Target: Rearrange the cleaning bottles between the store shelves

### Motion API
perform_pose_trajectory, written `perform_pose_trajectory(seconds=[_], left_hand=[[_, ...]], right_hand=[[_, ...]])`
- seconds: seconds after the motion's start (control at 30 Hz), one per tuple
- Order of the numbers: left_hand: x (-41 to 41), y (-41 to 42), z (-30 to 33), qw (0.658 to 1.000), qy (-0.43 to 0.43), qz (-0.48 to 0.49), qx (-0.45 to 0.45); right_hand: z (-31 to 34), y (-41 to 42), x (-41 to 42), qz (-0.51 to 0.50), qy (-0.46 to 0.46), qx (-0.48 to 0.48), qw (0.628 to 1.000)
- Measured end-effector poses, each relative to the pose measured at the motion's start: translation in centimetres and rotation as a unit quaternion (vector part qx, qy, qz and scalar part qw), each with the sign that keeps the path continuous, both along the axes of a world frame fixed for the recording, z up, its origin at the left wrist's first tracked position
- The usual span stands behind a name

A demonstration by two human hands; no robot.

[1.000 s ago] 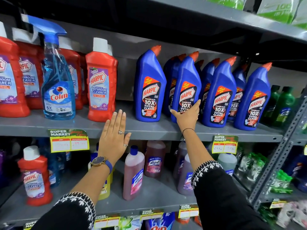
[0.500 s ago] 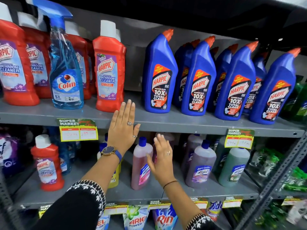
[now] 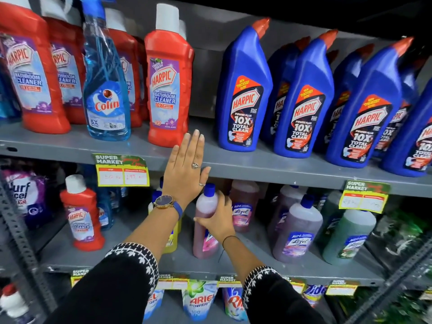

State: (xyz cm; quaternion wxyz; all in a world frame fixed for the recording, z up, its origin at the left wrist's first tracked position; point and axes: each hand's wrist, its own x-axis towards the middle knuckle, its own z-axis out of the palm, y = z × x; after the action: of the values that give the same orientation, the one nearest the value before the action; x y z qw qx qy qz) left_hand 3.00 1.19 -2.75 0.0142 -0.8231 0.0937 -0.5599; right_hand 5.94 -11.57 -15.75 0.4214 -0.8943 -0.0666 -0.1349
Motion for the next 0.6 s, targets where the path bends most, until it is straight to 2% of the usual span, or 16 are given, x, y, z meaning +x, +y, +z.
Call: perform_pose_trajectory(seconds=[0.23,0.43,0.6], left_hand=[[0.1,0.0,-0.2,1.0,-0.014,0.008,0.006],[0.2,0.0,-0.2,1.0,-0.021,0.013,0.006],[0.4,0.0,-0.3,1.0,-0.026,0.012,0.0]], right_hand=[[-0.6,-1.0,-0.6,-0.098,-0.036,0.036,0.994],[0.0,-4.0,-0.2,-0.257,-0.043,0.013,0.965],[-0.6,-6.0,0.0,-0.294,-0.033,0.007,0.955]])
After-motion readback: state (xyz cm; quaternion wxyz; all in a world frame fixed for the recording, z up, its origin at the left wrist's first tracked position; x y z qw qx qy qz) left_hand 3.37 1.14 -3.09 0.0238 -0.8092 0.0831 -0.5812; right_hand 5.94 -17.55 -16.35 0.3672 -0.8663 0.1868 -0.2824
